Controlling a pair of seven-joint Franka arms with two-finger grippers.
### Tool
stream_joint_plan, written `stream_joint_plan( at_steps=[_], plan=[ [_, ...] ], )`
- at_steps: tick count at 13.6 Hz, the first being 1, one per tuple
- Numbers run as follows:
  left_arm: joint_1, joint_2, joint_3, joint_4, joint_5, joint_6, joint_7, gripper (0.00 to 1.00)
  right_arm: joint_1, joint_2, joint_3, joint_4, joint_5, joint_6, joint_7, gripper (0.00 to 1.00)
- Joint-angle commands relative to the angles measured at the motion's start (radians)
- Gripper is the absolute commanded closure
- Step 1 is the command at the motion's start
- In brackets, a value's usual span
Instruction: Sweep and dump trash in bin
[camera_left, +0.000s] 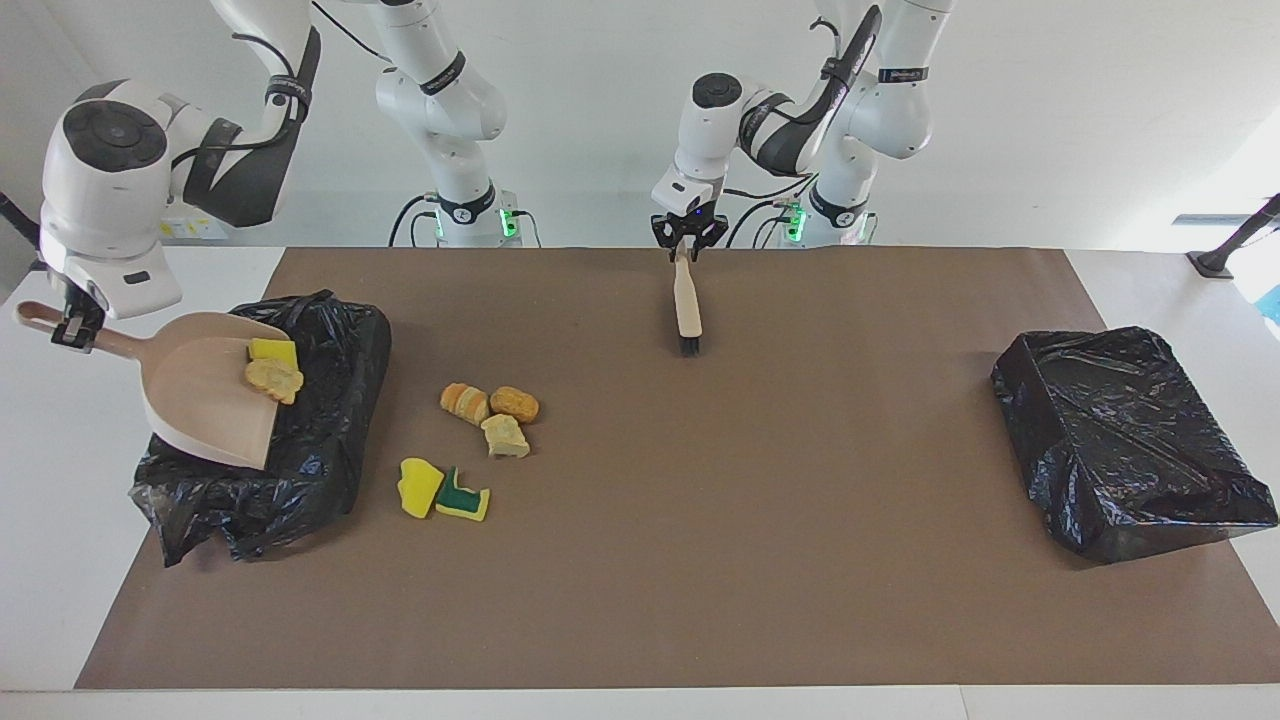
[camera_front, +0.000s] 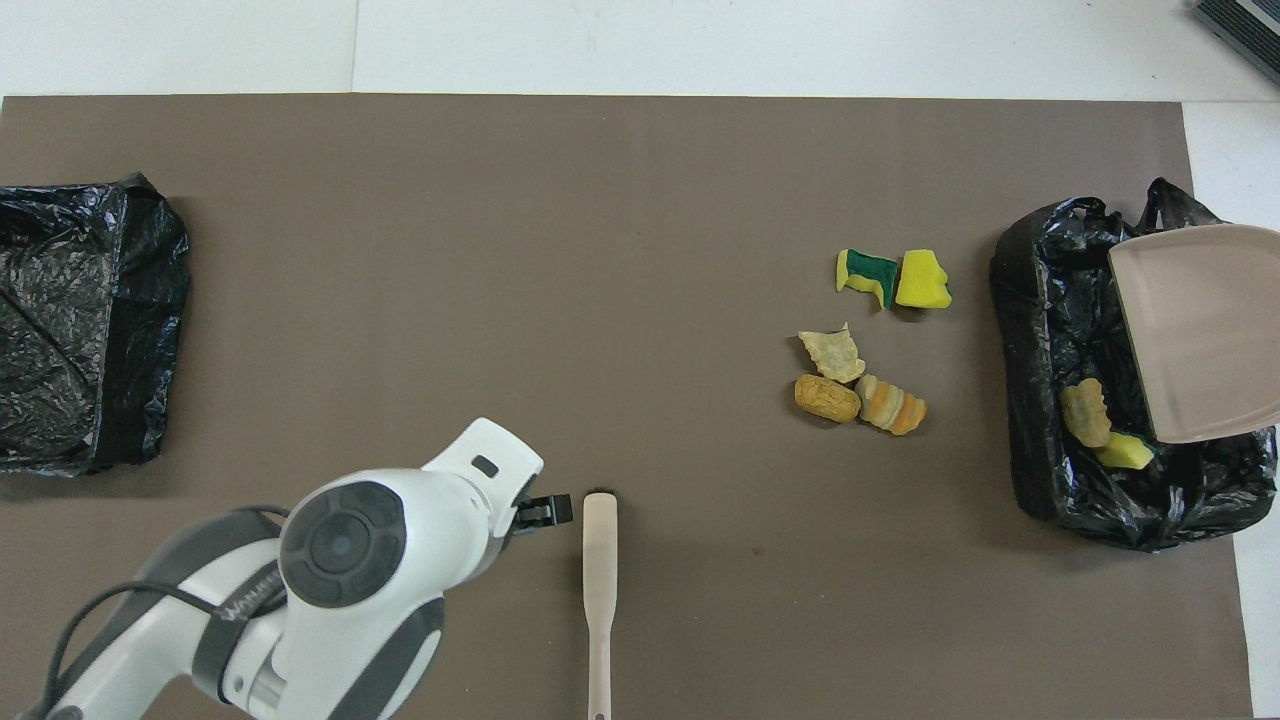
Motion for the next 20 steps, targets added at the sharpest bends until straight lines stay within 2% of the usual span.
stream_joint_plan(
  at_steps=[1, 3, 5, 8, 12, 15, 17, 20],
  plan=[
    [0.132, 0.096, -0.01, 0.165, 0.013, -0.093, 0.149, 0.0, -0.007, -0.077, 0.015, 0.028, 0.086, -0.112, 0.091, 1.0],
    [0.213, 0.133, -0.01, 0.273, 0.013, -0.164, 0.24, 0.0, 0.025, -0.083, 0.02, 0.058, 0.152, -0.224, 0.216, 1.0],
    [0.279, 0.139, -0.009, 0.345, 0.013, -0.23, 0.316, 0.0, 0.08, -0.091, 0.023, 0.059, 0.195, -0.311, 0.408, 1.0],
    [0.365, 0.132, -0.006, 0.448, 0.015, -0.371, 0.465, 0.0, 0.164, -0.143, 0.035, -0.015, 0.33, -0.338, 0.78, 1.0],
    [0.436, 0.121, -0.003, 0.511, 0.056, -0.48, 0.596, 0.0, 0.388, -0.117, 0.036, -0.04, 0.456, -0.356, 1.297, 1.0],
    [0.456, 0.132, -0.003, 0.604, 0.058, -0.563, 0.596, 0.0, 0.533, -0.041, 0.036, -0.018, 0.575, -0.326, 1.678, 1.0],
    [0.457, 0.138, -0.004, 0.65, 0.087, -0.632, 0.596, 0.0, 0.643, 0.047, 0.036, 0.032, 0.657, -0.283, 1.903, 1.0],
    [0.456, 0.133, -0.004, 0.649, 0.093, -0.634, 0.596, 0.0, 0.718, 0.18, 0.038, 0.121, 0.79, -0.183, 2.18, 1.0]
  ],
)
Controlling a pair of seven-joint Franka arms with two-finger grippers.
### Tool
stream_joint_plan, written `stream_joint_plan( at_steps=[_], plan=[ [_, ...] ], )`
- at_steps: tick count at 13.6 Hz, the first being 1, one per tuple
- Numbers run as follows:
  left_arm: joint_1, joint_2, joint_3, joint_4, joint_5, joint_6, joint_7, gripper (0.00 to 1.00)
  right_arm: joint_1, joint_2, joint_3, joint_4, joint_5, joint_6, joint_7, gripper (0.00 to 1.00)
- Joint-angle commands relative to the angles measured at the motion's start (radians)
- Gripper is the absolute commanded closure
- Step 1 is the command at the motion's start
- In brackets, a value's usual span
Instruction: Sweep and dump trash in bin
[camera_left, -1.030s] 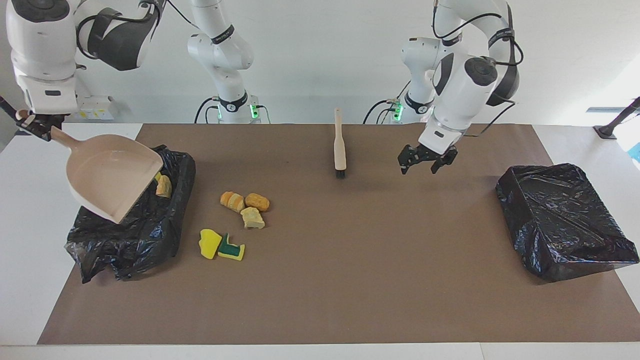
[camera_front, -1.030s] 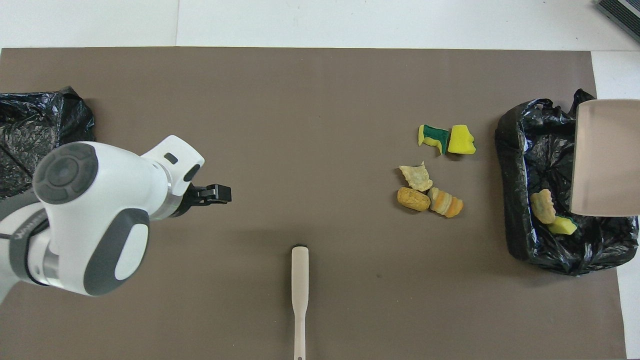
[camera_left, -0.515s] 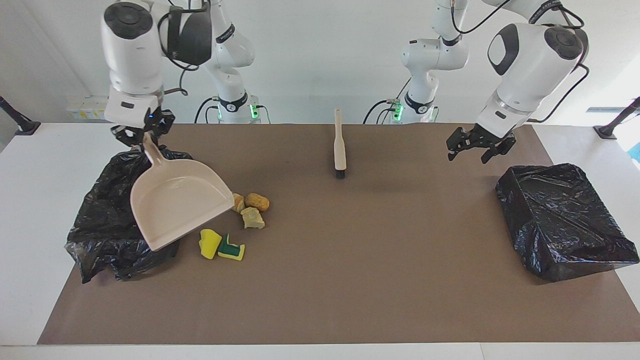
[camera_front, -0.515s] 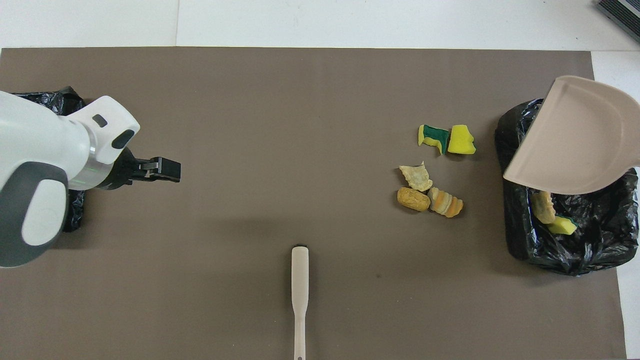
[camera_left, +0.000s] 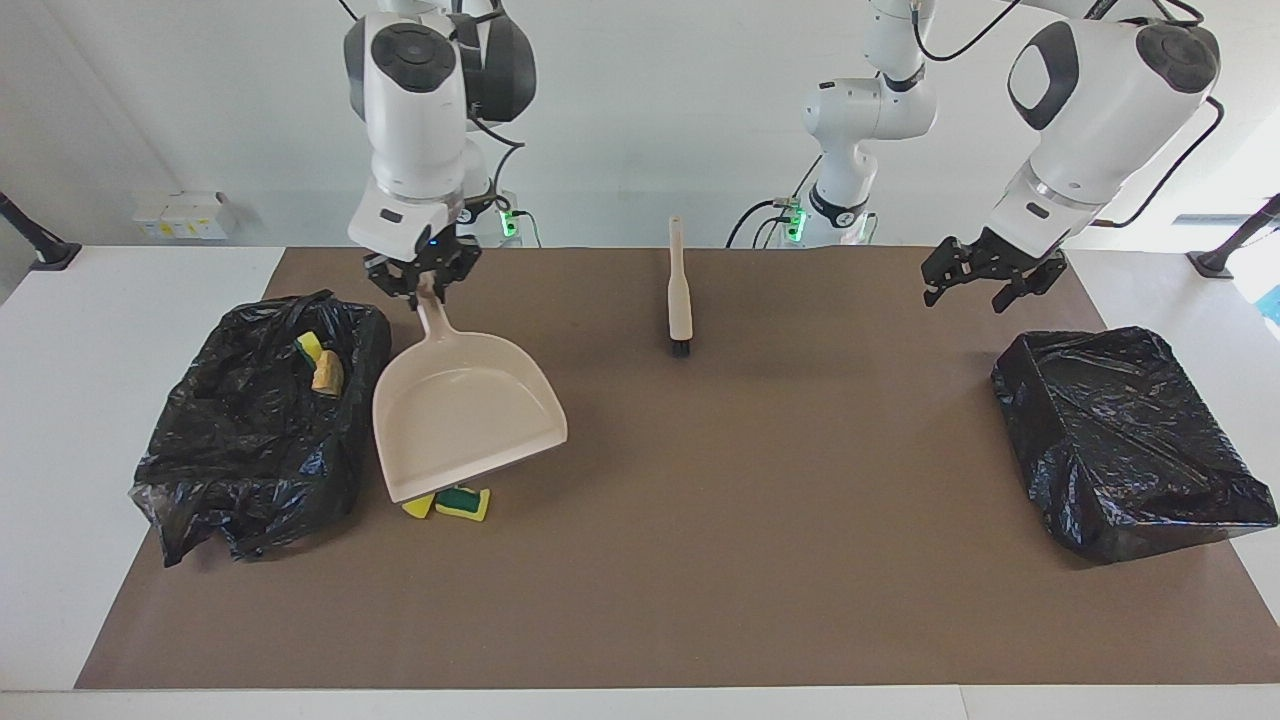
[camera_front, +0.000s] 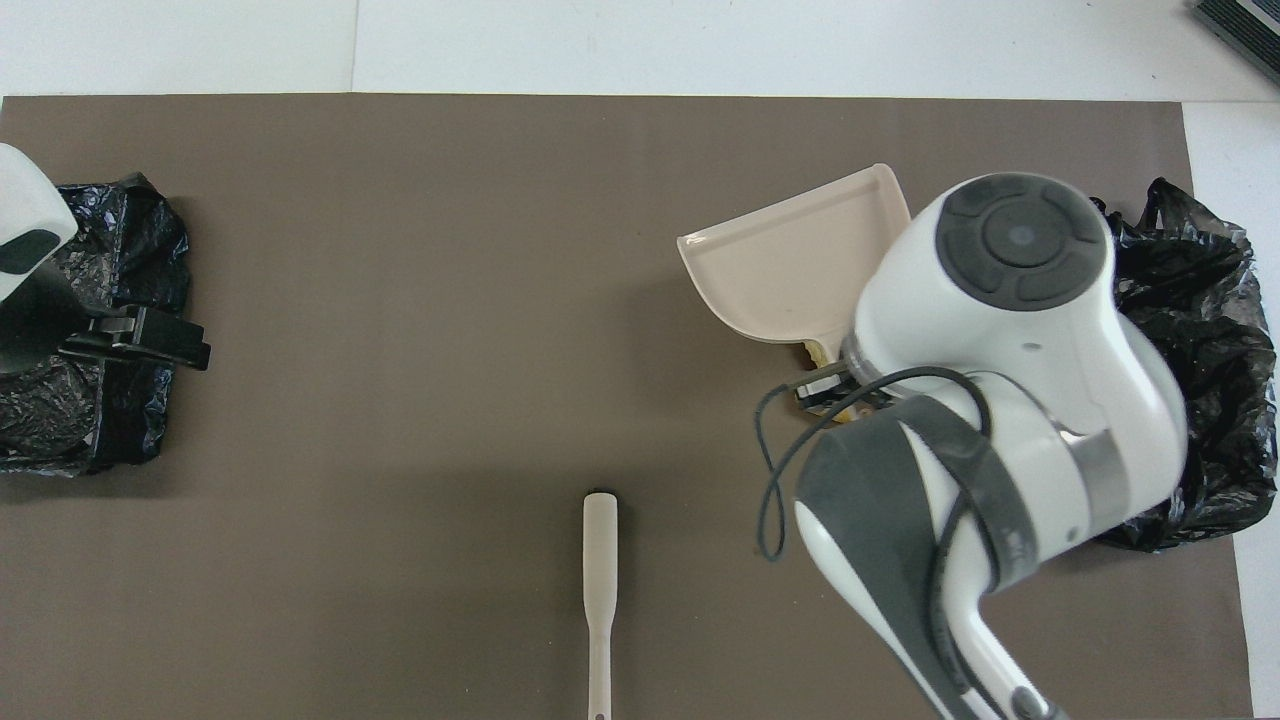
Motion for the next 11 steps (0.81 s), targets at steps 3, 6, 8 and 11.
stream_joint_plan(
  at_steps=[3, 6, 8, 11],
  plan=[
    [0.013, -0.001, -0.01, -0.004, 0.017, -0.026, 0.018, 0.0, 0.09, 0.187, -0.004, 0.117, 0.128, 0.201, 0.267, 1.0],
    [0.013, -0.003, -0.01, 0.019, 0.026, -0.042, 0.016, 0.0, 0.177, 0.262, -0.007, 0.126, 0.125, 0.267, 0.278, 1.0],
    [0.013, -0.003, -0.01, 0.019, 0.034, -0.037, 0.021, 0.0, 0.184, 0.284, -0.005, 0.125, 0.099, 0.295, 0.276, 1.0],
    [0.015, -0.007, -0.01, 0.009, 0.033, -0.031, 0.022, 0.0, 0.184, 0.301, -0.005, 0.117, 0.094, 0.341, 0.278, 1.0]
  ],
)
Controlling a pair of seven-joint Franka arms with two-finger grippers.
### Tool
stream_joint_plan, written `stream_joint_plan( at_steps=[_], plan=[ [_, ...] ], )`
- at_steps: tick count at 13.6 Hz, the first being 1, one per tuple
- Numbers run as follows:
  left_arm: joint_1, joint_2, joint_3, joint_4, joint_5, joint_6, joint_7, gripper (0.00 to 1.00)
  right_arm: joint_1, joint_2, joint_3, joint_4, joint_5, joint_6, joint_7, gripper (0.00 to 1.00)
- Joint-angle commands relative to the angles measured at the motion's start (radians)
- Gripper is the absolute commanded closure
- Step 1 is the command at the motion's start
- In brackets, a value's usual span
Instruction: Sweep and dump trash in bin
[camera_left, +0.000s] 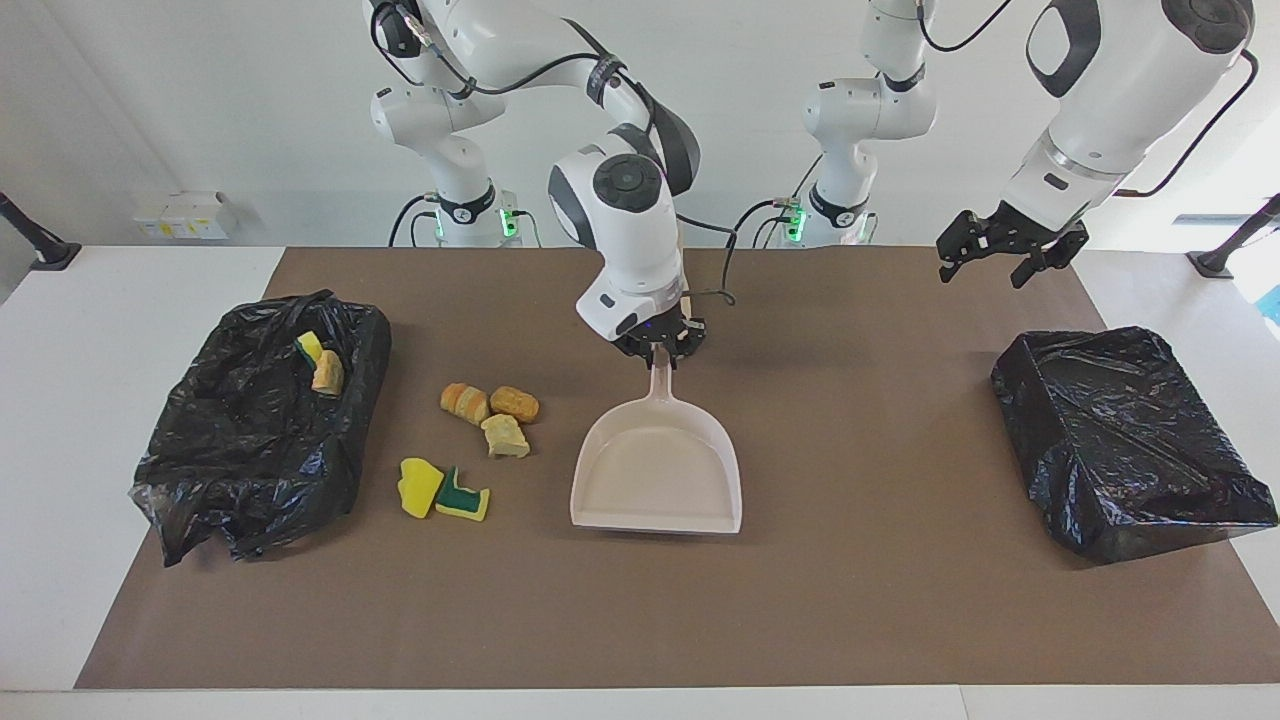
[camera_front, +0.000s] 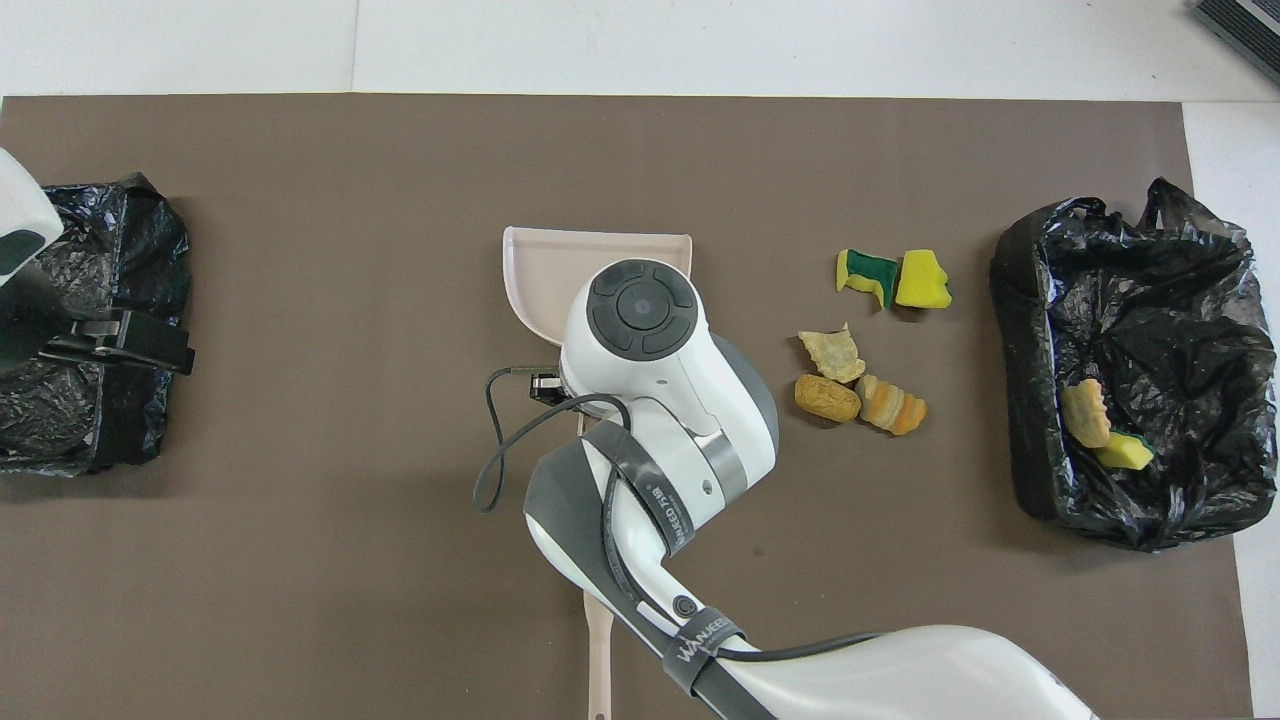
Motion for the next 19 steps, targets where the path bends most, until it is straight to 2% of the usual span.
stream_joint_plan(
  at_steps=[1, 4, 8, 9, 10, 11, 13, 15, 17, 19],
  plan=[
    [0.013, -0.01, -0.009, 0.002, 0.014, -0.013, 0.014, 0.0, -0.006, 0.02, -0.005, 0.02, -0.011, 0.022, 0.017, 1.0],
    [0.013, -0.009, -0.009, 0.002, 0.013, -0.007, 0.01, 0.0, -0.016, 0.023, -0.005, 0.019, -0.023, 0.042, 0.016, 1.0],
    [0.003, -0.009, -0.009, 0.002, 0.011, -0.003, 0.004, 0.0, -0.023, 0.023, -0.002, -0.006, -0.048, 0.068, 0.005, 0.87],
    [0.001, -0.007, -0.009, 0.002, 0.01, 0.001, 0.002, 0.0, -0.024, 0.023, -0.002, -0.006, -0.048, 0.068, 0.003, 0.75],
    [0.0, -0.007, -0.009, 0.001, 0.007, 0.008, 0.002, 0.0, -0.024, 0.023, -0.002, -0.006, -0.049, 0.068, -0.003, 0.41],
    [0.0, -0.006, -0.009, 0.001, 0.005, 0.013, 0.002, 0.0, -0.023, 0.021, -0.003, -0.006, -0.051, 0.062, -0.013, 0.0],
    [-0.002, 0.002, -0.012, 0.001, 0.002, 0.027, -0.001, 0.0, -0.029, 0.006, -0.003, -0.008, -0.048, 0.041, -0.021, 0.0],
    [-0.003, 0.008, -0.015, -0.001, -0.007, 0.045, -0.001, 0.0, -0.065, -0.04, -0.003, -0.008, -0.026, -0.042, -0.023, 0.0],
    [-0.025, 0.033, -0.017, -0.001, -0.01, 0.068, -0.001, 0.0, -0.085, -0.109, -0.003, -0.014, -0.028, -0.158, -0.042, 0.0],
    [-0.039, 0.05, -0.017, -0.001, -0.016, 0.097, -0.001, 0.0, -0.075, -0.204, -0.002, -0.073, -0.017, -0.209, -0.056, 0.0]
  ],
)
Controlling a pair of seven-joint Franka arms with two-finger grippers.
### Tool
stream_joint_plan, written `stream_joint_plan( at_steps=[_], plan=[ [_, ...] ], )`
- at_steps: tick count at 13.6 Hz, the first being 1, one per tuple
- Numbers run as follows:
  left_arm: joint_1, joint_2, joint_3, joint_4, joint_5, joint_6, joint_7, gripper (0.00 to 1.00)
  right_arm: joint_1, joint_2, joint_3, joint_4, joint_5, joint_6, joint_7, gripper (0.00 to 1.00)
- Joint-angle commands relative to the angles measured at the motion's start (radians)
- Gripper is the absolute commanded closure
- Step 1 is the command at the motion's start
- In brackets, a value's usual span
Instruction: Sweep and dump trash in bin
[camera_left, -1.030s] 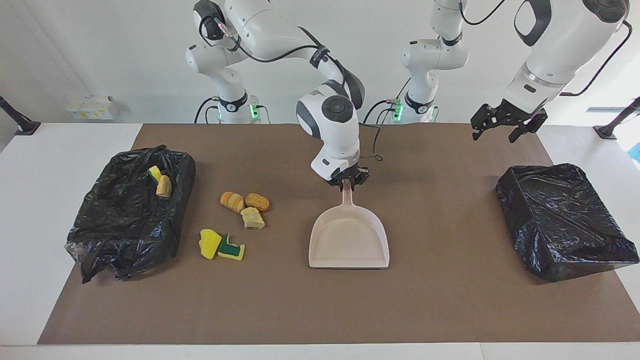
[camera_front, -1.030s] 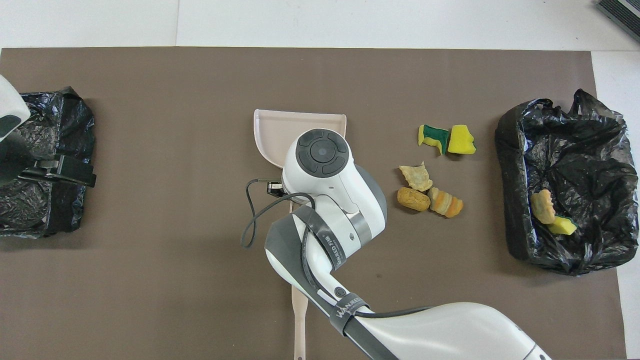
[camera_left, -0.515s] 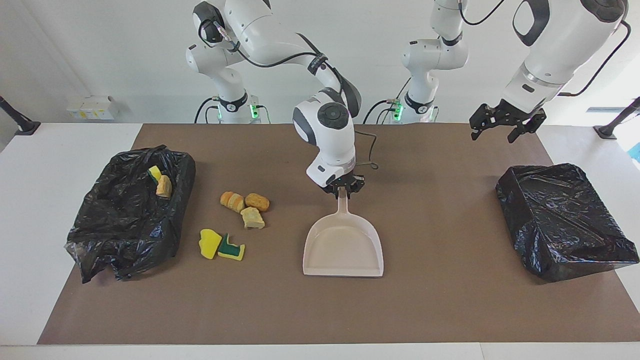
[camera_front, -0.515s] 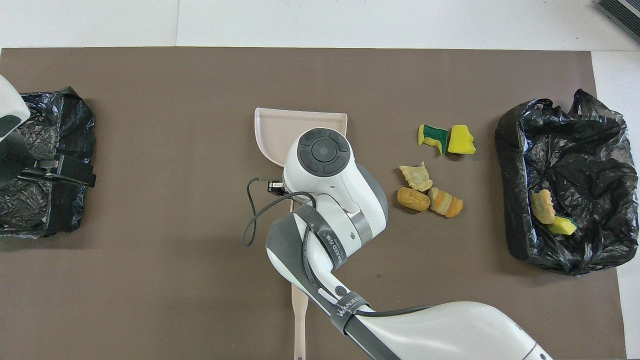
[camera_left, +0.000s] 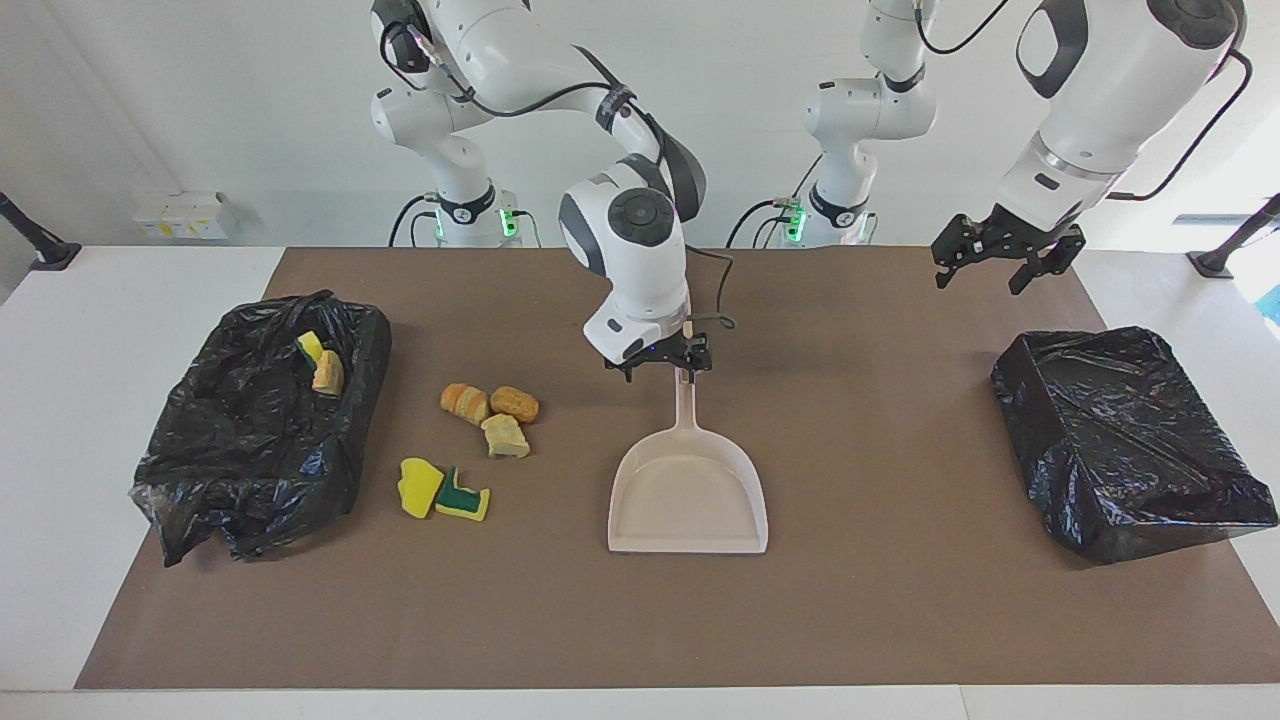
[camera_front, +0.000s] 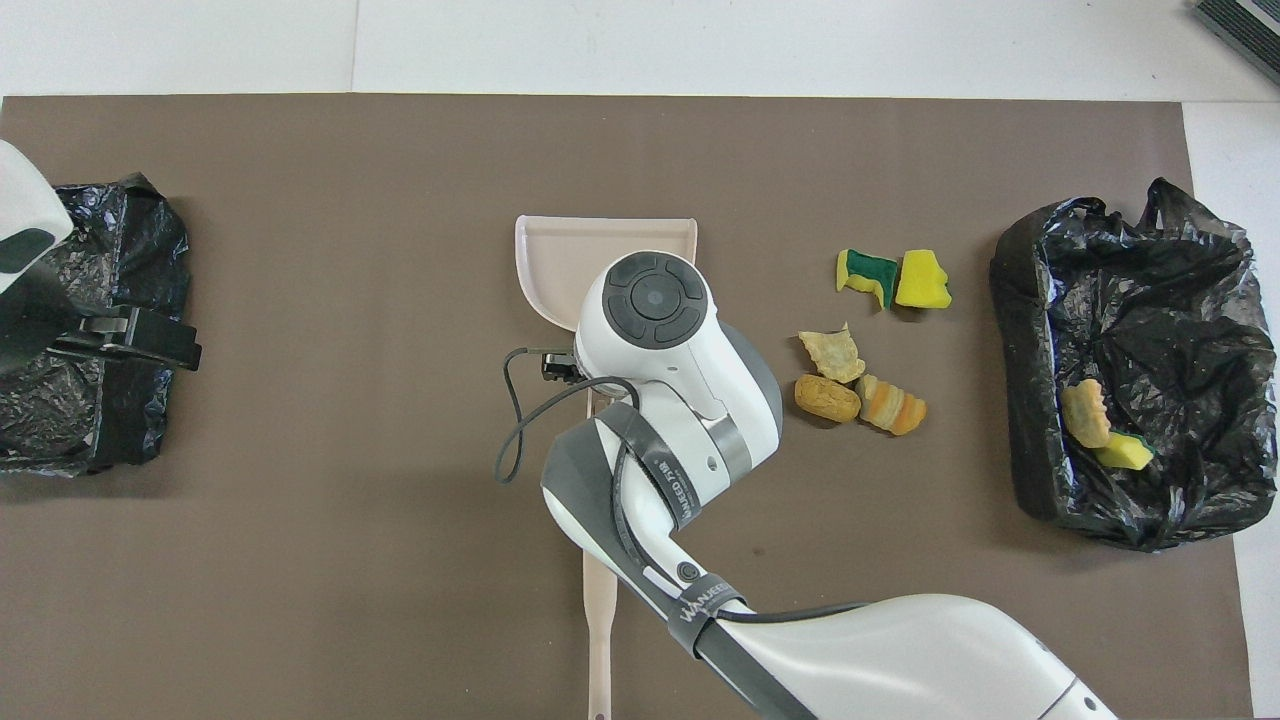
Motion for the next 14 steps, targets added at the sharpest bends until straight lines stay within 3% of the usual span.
stream_joint_plan(
  at_steps=[1, 4, 8, 10, 14],
  plan=[
    [-0.038, 0.043, 0.006, 0.002, -0.018, 0.054, -0.003, 0.0, 0.01, -0.154, 0.012, -0.12, 0.031, -0.062, -0.019, 0.0],
    [-0.084, 0.097, 0.005, 0.001, -0.018, 0.139, -0.009, 0.0, 0.082, -0.259, 0.012, -0.233, 0.074, -0.116, 0.015, 0.0],
    [-0.183, 0.2, 0.006, 0.008, -0.018, 0.275, -0.095, 0.0, 0.209, -0.437, 0.012, -0.522, 0.184, 0.068, 0.138, 0.0],
    [-0.252, 0.269, 0.006, 0.013, -0.01, 0.361, -0.17, 0.0, 0.269, -0.429, 0.012, -0.554, 0.227, 0.087, 0.208, 0.0],
    [-0.361, 0.292, 0.006, -0.065, -0.009, 0.511, -0.264, 0.0, 0.345, -0.437, 0.012, -0.677, 0.227, 0.178, 0.242, 0.0]
  ],
)
